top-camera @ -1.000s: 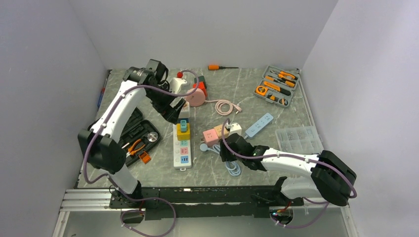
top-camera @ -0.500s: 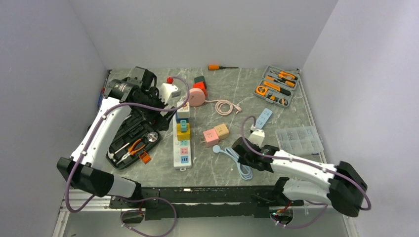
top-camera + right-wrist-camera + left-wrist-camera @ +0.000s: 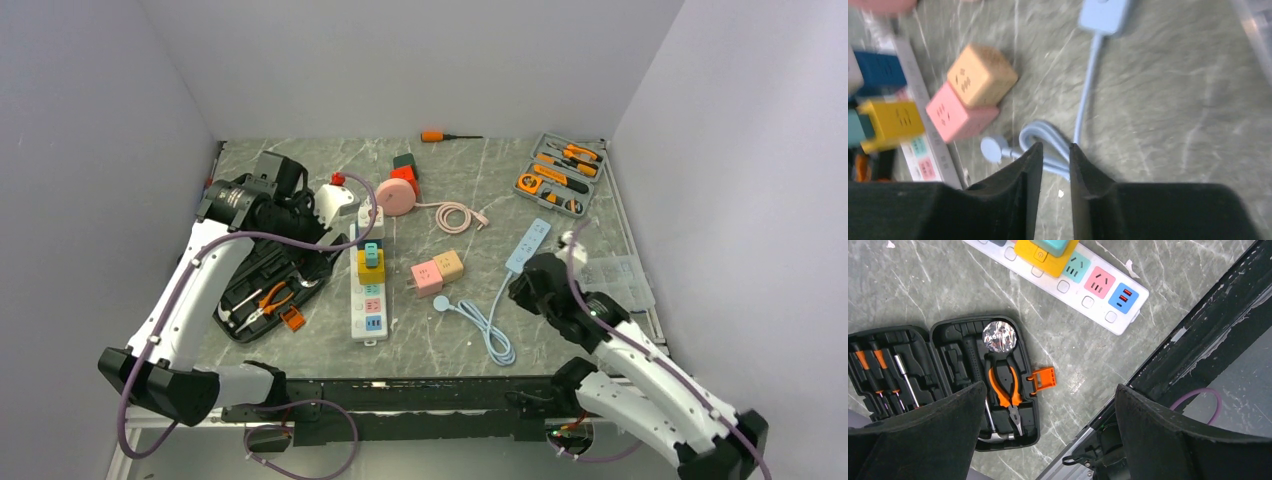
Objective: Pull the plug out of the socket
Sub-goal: Move the socket to the center of the board.
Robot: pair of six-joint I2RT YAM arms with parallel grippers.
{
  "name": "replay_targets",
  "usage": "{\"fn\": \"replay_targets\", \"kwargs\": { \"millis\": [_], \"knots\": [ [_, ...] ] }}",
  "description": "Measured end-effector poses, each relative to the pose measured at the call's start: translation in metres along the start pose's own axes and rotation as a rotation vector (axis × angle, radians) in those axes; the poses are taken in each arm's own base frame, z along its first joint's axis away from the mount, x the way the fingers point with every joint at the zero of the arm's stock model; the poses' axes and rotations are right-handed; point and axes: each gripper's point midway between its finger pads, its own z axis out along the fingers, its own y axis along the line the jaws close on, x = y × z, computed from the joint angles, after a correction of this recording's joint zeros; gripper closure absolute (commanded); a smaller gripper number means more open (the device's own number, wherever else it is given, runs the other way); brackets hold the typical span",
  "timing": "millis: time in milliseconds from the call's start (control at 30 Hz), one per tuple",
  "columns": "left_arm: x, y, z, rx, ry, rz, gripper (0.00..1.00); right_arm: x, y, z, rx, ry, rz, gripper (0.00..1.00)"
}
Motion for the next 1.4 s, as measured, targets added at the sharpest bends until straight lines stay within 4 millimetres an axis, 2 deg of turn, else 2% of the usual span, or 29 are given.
{"fn": "replay_targets", "kwargs": {
  "millis": [67, 200, 367, 500, 600, 667, 767, 900, 1000, 1067, 1200, 1267, 1400],
  "knots": [
    [0.003, 0.0, 0.002, 0.003, 0.01, 0.002, 0.01, 0.019, 0.016, 0.007, -0.05, 0.061, -0.071, 0.83],
    [0.006, 0.0, 0.004, 0.006, 0.019, 0.001, 0.01, 0.075, 0.042, 0.015, -0.172, 0.2, -0.249, 0.84],
    [0.007, -0.001, 0.003, 0.008, 0.023, -0.002, 0.01, 0.116, 0.06, 0.02, -0.261, 0.306, -0.389, 0.89],
    [0.003, 0.0, -0.002, 0.002, 0.013, 0.002, 0.01, 0.142, 0.052, 0.033, -0.221, 0.377, -0.462, 0.91],
    [-0.001, 0.001, -0.006, -0.007, 0.001, 0.006, 0.01, 0.149, 0.038, 0.045, -0.143, 0.4, -0.464, 0.93],
    [-0.002, 0.002, -0.008, -0.01, -0.001, 0.009, 0.01, 0.148, 0.032, 0.051, -0.104, 0.408, -0.427, 0.94],
    [-0.003, 0.003, -0.008, -0.014, -0.001, 0.015, 0.01, 0.136, 0.019, 0.064, -0.035, 0.397, -0.31, 0.93],
    [-0.003, 0.003, -0.008, -0.012, 0.003, 0.018, 0.01, 0.105, -0.005, 0.078, 0.062, 0.333, -0.137, 0.92],
    [-0.002, 0.003, -0.008, -0.01, 0.005, 0.024, 0.01, 0.081, -0.022, 0.079, 0.119, 0.264, -0.053, 0.9],
    [-0.002, 0.003, -0.008, -0.009, 0.007, 0.027, 0.01, 0.068, -0.025, 0.078, 0.127, 0.225, -0.016, 0.9],
    [-0.002, 0.003, -0.008, -0.01, 0.006, 0.031, 0.01, 0.056, -0.028, 0.078, 0.144, 0.195, -0.003, 0.88],
    [-0.002, 0.003, -0.008, -0.009, 0.006, 0.031, 0.0, 0.051, -0.024, 0.076, 0.142, 0.193, -0.022, 0.81],
    [-0.002, 0.003, -0.008, -0.009, 0.006, 0.031, 0.01, 0.038, -0.008, 0.069, 0.099, 0.176, -0.07, 0.51]
  ]
}}
